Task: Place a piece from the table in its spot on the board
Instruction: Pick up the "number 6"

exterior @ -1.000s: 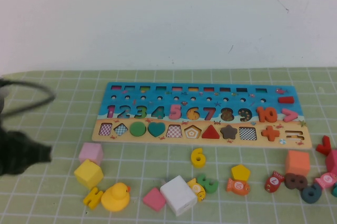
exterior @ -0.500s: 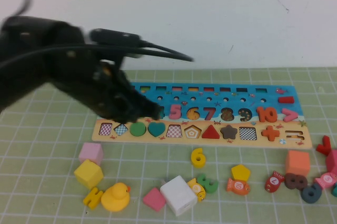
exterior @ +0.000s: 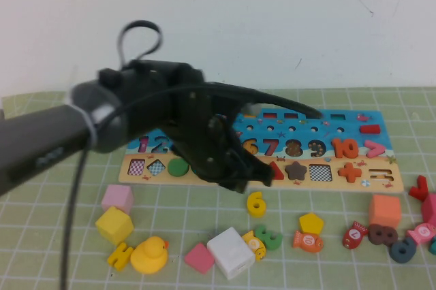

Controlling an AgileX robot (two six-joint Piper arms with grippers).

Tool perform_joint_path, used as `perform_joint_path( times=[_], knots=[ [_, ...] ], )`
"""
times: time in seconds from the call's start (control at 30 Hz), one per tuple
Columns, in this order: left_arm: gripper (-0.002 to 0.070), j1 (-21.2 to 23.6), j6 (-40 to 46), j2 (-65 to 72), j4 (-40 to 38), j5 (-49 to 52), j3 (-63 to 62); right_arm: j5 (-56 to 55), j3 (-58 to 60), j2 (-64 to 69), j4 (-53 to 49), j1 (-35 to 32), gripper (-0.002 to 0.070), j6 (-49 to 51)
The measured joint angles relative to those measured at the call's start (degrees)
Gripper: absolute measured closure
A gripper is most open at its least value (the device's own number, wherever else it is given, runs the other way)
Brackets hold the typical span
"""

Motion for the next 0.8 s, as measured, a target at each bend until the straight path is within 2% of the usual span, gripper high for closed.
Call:
perform_joint_path(
  times=[0.2, 0.3, 0.43, 0.8],
  knots=[
    [0.0384, -4.35, -7.40, 4.63, 5.78, 0.11, -6.29, 0.00, 0.00, 0.00, 0.00, 0.00, 0.0679, 0.00],
    [0.0309, -4.95, -13.25, 7.54, 8.90, 1.41, -9.19, 0.00, 0.00, 0.00, 0.00, 0.00, 0.0679, 0.00],
    [0.0285, -4.94, -17.69, 11.66, 10.96, 4.57, -11.83, 0.00, 0.00, 0.00, 0.00, 0.00, 0.0679, 0.00],
    [0.0281, -4.94, -18.11, 13.39, 10.40, 5.87, -13.36, 0.00, 0.00, 0.00, 0.00, 0.00, 0.0679, 0.00]
  ],
)
